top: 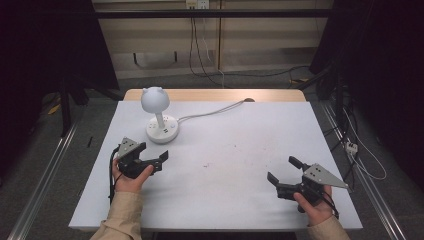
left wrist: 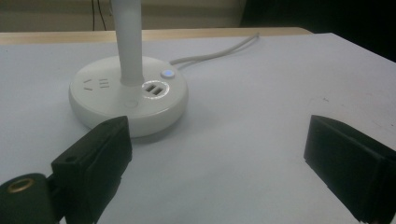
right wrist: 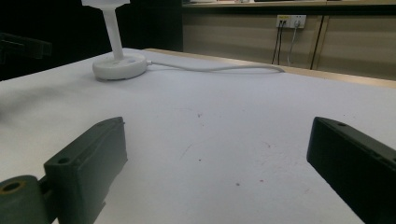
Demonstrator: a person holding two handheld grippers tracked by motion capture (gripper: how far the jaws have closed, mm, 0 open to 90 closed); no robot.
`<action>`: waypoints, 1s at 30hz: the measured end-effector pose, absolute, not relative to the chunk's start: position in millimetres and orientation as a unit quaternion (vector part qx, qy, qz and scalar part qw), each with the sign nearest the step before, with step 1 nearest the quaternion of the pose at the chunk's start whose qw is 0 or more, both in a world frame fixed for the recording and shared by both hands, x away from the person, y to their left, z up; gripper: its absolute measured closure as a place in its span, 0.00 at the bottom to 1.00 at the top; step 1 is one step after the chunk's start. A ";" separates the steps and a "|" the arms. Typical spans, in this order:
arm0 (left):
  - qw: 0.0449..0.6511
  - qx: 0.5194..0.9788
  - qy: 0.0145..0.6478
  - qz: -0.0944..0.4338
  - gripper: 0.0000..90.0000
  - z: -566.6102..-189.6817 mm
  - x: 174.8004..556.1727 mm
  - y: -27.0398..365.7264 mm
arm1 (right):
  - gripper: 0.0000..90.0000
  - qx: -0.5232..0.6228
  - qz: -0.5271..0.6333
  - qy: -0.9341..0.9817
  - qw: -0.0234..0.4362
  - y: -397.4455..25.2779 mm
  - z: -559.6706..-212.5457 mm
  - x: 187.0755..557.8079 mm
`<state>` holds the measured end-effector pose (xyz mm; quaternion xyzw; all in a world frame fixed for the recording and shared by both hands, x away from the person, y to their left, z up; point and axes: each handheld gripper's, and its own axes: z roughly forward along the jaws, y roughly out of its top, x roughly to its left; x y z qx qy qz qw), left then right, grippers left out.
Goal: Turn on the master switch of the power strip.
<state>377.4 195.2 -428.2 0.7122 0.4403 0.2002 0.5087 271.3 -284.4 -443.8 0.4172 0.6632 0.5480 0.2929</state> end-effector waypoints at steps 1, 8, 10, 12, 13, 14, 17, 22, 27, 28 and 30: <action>0.507 0.714 0.439 0.200 0.08 -428.0 376.8 195.9 | 0.05 0.417 0.548 0.664 0.293 -284.3 -443.9 271.4; 0.509 0.712 0.439 0.200 0.08 -428.6 372.7 202.9 | 0.05 0.418 0.548 0.663 0.292 -283.7 -444.0 271.4; 0.509 0.712 0.440 0.201 0.08 -428.7 371.4 205.2 | 0.05 0.418 0.548 0.663 0.292 -283.6 -444.0 271.3; 0.510 0.712 0.440 0.201 0.08 -428.6 370.0 207.0 | 0.05 0.418 0.549 0.663 0.292 -283.5 -443.9 271.0; 0.510 0.710 0.440 0.203 0.08 -428.4 369.2 208.0 | 0.05 0.417 0.549 0.664 0.291 -283.4 -444.0 271.3; 0.510 0.710 0.440 0.203 0.08 -428.4 369.2 208.0 | 0.05 0.417 0.549 0.664 0.291 -283.4 -444.0 271.3; 0.510 0.711 0.439 0.204 0.08 -428.2 367.8 210.5 | 0.05 0.416 0.548 0.665 0.291 -282.7 -444.3 271.5; 0.511 0.709 0.440 0.206 0.08 -428.3 365.0 214.9 | 0.05 0.415 0.547 0.667 0.289 -281.9 -444.7 271.9; 0.506 0.714 0.439 0.205 0.08 -430.7 362.5 218.9 | 0.05 0.416 0.548 0.665 0.289 -282.3 -444.1 271.8; 0.506 0.712 0.440 0.206 0.08 -431.0 362.0 219.8 | 0.05 0.416 0.548 0.665 0.289 -282.3 -444.1 271.8; 0.505 0.712 0.441 0.208 0.08 -431.3 361.1 222.8 | 0.05 0.416 0.548 0.666 0.290 -282.1 -444.3 271.9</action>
